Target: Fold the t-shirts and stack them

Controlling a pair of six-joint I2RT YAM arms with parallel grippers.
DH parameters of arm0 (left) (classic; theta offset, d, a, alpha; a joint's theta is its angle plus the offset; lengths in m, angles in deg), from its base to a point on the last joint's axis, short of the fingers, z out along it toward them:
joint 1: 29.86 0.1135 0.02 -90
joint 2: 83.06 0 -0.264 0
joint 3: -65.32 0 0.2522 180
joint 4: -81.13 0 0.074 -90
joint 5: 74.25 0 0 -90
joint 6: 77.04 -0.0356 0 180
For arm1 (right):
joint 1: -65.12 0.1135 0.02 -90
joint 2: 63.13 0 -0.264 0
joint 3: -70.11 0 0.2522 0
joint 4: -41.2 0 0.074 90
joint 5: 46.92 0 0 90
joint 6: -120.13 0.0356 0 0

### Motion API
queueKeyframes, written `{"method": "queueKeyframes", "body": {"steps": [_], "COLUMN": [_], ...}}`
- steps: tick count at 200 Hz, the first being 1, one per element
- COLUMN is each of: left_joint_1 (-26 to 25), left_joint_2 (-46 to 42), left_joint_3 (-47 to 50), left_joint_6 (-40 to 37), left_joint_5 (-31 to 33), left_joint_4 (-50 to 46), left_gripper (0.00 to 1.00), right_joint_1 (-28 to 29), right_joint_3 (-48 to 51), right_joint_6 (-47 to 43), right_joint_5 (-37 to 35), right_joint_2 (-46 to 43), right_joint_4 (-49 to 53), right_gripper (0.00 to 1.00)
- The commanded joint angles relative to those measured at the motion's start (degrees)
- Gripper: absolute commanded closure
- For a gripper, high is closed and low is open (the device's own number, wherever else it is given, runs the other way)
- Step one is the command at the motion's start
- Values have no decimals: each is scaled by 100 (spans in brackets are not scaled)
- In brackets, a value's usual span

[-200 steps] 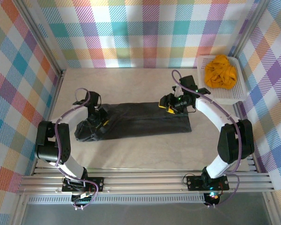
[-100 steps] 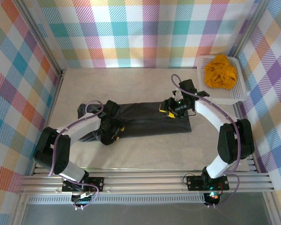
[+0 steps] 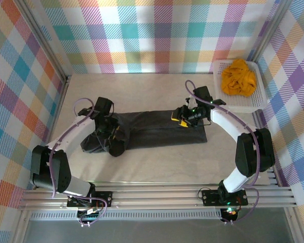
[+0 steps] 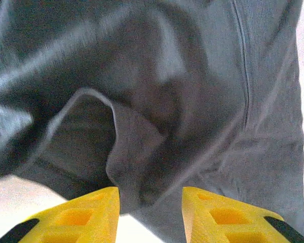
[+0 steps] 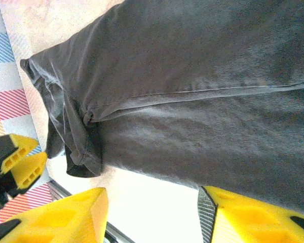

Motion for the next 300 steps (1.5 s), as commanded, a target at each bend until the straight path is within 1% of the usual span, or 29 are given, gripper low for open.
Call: {"method": "queueKeyframes", "body": {"steps": [1, 12, 28, 38, 44, 60, 66, 92, 104, 121, 127, 133, 144, 148, 170, 189, 196, 209, 221, 228, 237, 244, 252, 265, 280, 290, 300], "left_joint_1": [-9, -78, -273, -380, -424, -510, -568, -946, -1077, -1211, -1255, -1298, -1386, -1414, -1466, -1466, -1463, -1449, -1380, -1295, -1117, -948, -625, -36, 522, 710, 773], "left_joint_2": [332, 453, 456, 439, 446, 551, 597, 799, 842, 865, 880, 894, 928, 937, 971, 740, 558, 188, -94, -255, -496, -704, -933, -1339, -1579, -1536, -1387], "left_joint_3": [51, 78, 200, 307, 394, 622, 676, 596, 626, 690, 692, 668, 631, 623, 715, 787, 676, 211, -172, -259, -196, -71, 152, 648, 1179, 1369, 1397], "left_joint_6": [-503, -488, -403, -347, -295, -76, 5, 182, 305, 539, 599, 638, 705, 722, 888, 988, 905, 479, 36, -160, -330, -431, -464, -414, -188, -40, -9], "left_joint_5": [-191, -346, -400, -393, -416, -623, -699, -748, -737, -725, -725, -725, -712, -719, -918, -1115, -1029, -530, -88, 68, 203, 290, 342, 152, -245, -419, -465], "left_joint_4": [63, 89, 149, 227, 302, 557, 678, 667, 736, 906, 943, 940, 894, 881, 848, 793, 625, -124, -737, -968, -1143, -1270, -1339, -1157, -680, -454, -225], "left_gripper": [61, 56, 44, 42, 45, 68, 73, 85, 86, 86, 84, 81, 72, 71, 69, 67, 66, 62, 60, 59, 56, 53, 49, 48, 48, 49, 50], "right_joint_1": [235, 259, 260, 260, 260, 260, 261, 260, 260, 260, 260, 260, 260, 260, 260, 259, 260, 260, 266, 268, 268, 269, 266, 266, 269, 268, 269], "right_joint_3": [-105, -92, -79, -96, -111, -138, -140, -107, -96, -79, -72, -68, -40, -29, 33, 71, 69, 77, 111, 146, 175, 193, 202, 148, -8, -144, -261], "right_joint_6": [110, 162, 183, 153, 135, 91, 85, 110, 132, 156, 156, 149, 135, 138, 147, 147, 130, 120, 119, 142, 163, 190, 237, 292, 341, 367, 376], "right_joint_5": [170, 150, 127, 118, 116, 101, 96, 82, 79, 81, 82, 77, 67, 64, 47, 25, 15, 13, 34, 66, 102, 128, 159, 213, 266, 283, 285], "right_joint_2": [117, 118, 94, 90, 83, 78, 74, 52, 57, 43, 47, 35, 28, 14, -17, -67, -73, -92, -101, -78, -39, 5, 66, 203, 428, 565, 695], "right_joint_4": [-102, -141, -158, -132, -117, -75, -64, -93, -125, -157, -158, -155, -152, -152, -151, -152, -145, -131, -157, -196, -239, -279, -346, -422, -475, -482, -494], "right_gripper": [50, 50, 49, 49, 49, 49, 49, 49, 49, 49, 49, 49, 49, 49, 49, 49, 49, 50, 50, 50, 50, 50, 50, 50, 51, 51, 52]}}
